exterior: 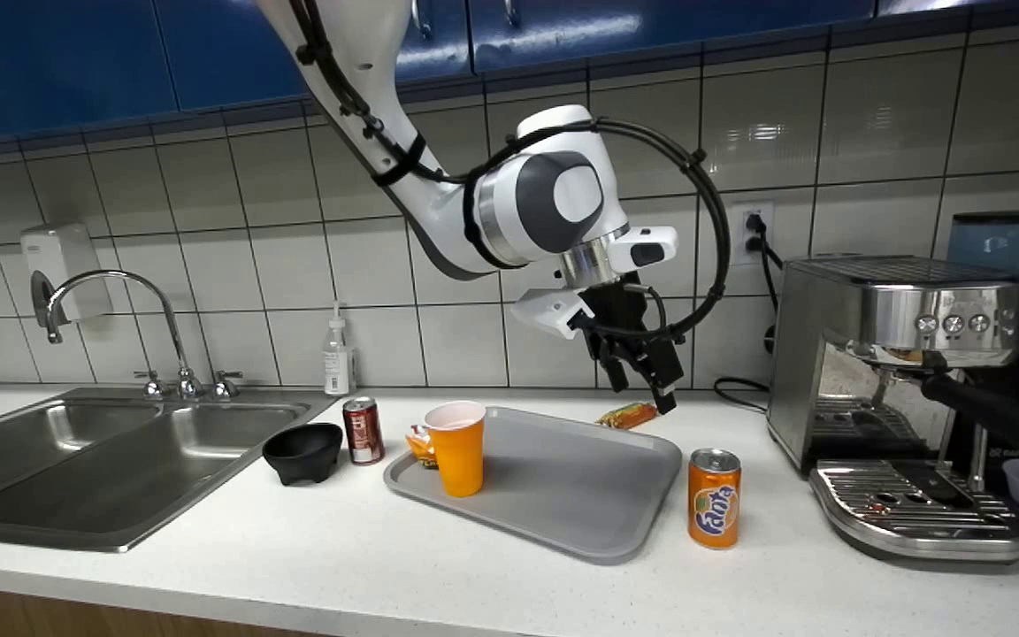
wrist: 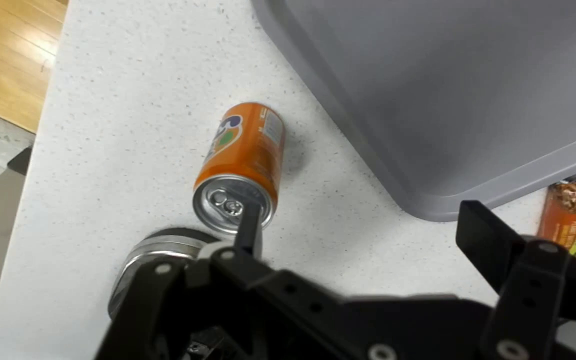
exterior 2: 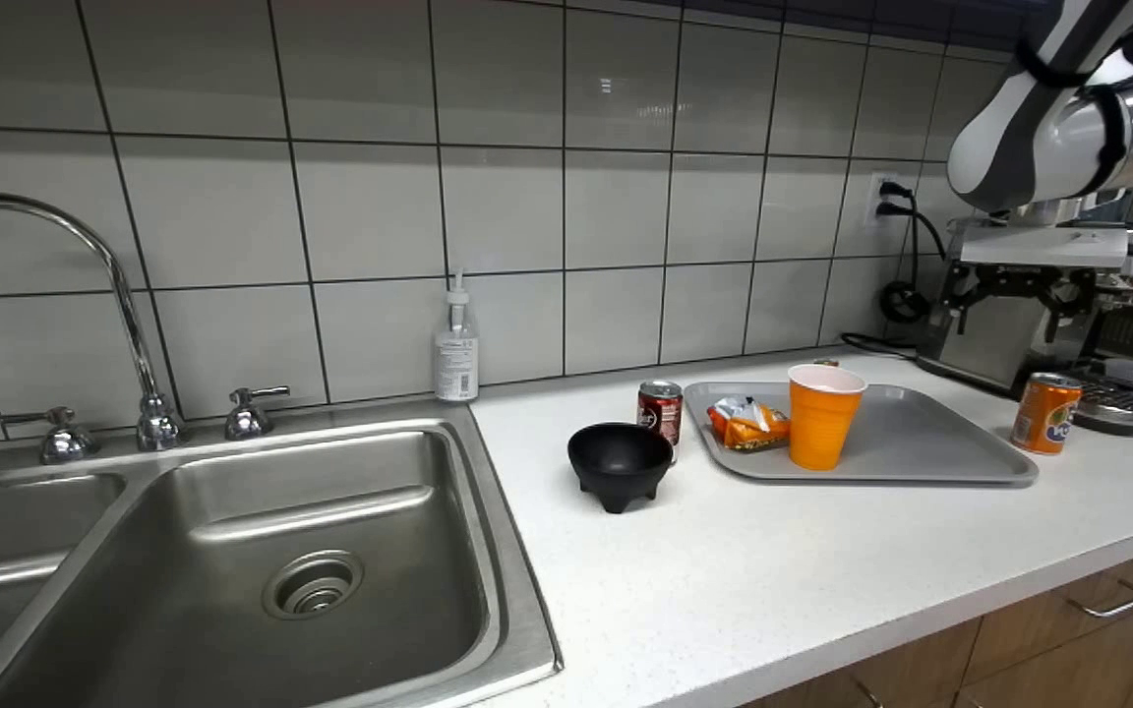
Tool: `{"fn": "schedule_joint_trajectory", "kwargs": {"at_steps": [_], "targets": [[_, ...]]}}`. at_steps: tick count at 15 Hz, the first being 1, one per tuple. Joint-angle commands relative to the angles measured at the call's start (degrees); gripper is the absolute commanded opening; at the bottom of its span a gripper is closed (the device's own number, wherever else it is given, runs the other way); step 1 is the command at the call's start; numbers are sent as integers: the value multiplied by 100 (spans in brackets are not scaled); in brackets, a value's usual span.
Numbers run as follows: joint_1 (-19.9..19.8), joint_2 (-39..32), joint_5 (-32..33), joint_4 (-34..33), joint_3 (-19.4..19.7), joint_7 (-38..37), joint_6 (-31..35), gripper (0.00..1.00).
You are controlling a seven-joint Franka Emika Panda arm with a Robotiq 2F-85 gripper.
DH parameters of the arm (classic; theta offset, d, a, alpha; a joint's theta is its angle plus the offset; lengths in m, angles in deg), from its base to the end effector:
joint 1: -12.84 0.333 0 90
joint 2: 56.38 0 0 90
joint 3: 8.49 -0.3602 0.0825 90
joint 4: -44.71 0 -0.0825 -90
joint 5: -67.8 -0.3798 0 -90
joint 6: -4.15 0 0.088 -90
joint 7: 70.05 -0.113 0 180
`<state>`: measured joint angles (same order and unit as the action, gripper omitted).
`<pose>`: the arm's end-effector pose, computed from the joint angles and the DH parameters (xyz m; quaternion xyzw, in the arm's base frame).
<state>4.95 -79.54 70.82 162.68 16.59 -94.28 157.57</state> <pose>0.5394 -0.3275 0.3179 0.8890 -0.4304 0.1158 0.1048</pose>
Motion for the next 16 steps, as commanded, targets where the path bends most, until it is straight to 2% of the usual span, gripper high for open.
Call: {"fn": "schedule_joint_trajectory", "kwargs": {"at_steps": [1, 16], "targets": [[-103, 84, -20, 78, 53, -238, 50, 100], [-447, -518, -347, -208, 145, -538, -64, 100]]}}
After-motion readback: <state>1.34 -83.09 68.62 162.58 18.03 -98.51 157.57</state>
